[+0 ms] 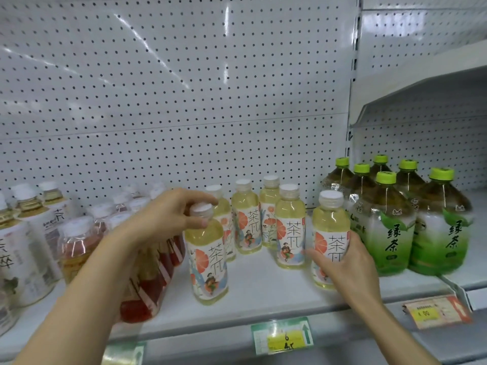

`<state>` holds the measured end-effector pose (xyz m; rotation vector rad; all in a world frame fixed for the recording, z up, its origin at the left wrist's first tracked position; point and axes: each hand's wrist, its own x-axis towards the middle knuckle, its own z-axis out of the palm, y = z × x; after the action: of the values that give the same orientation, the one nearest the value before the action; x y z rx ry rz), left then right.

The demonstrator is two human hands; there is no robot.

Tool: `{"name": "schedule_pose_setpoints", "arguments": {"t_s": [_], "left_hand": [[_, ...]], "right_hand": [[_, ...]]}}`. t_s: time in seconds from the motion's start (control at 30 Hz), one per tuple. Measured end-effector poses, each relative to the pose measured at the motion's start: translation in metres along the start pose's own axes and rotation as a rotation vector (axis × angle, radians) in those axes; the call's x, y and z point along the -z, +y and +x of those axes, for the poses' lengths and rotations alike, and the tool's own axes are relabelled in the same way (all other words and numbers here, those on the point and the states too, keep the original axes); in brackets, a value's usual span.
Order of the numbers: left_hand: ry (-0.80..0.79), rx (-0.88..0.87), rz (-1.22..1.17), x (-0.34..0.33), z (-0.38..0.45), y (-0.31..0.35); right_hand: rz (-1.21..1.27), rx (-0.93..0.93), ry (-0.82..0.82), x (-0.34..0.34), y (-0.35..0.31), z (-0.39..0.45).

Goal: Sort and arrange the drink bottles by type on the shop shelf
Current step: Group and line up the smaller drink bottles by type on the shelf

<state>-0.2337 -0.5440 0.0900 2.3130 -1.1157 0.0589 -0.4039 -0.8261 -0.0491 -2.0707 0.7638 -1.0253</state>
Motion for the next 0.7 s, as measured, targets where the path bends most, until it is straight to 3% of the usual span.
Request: {"name": "schedule_pose_setpoints", "arguments": {"t_s": [0.27, 0.37, 0.47, 0.6, 0.7], "left_hand": [[-0.193, 0.072, 0.428, 0.038, 0.000, 0.007], [-0.216, 0.066, 0.354, 0.043, 0.012, 0.024], [-0.097, -0.012, 0.360, 0.040, 0.049, 0.041], [-0.139, -0.018, 0.487, 0.018, 0.108, 0.056], [-0.280, 0.082, 0.595, -0.003, 0.137, 0.053]], "right_hand": [[-0.004, 0.060, 0.040, 0.004, -0.009, 0.006], [-0.027, 0.294, 0.240, 0.017, -0.027, 0.002], [-0.036, 0.593, 0.315, 0.027, -0.054, 0.013], [-0.119, 0.643, 0.010, 0.031, -0.100, 0.050], [-0.392, 0.607, -0.225, 0.027, -0.130, 0.080]]}}
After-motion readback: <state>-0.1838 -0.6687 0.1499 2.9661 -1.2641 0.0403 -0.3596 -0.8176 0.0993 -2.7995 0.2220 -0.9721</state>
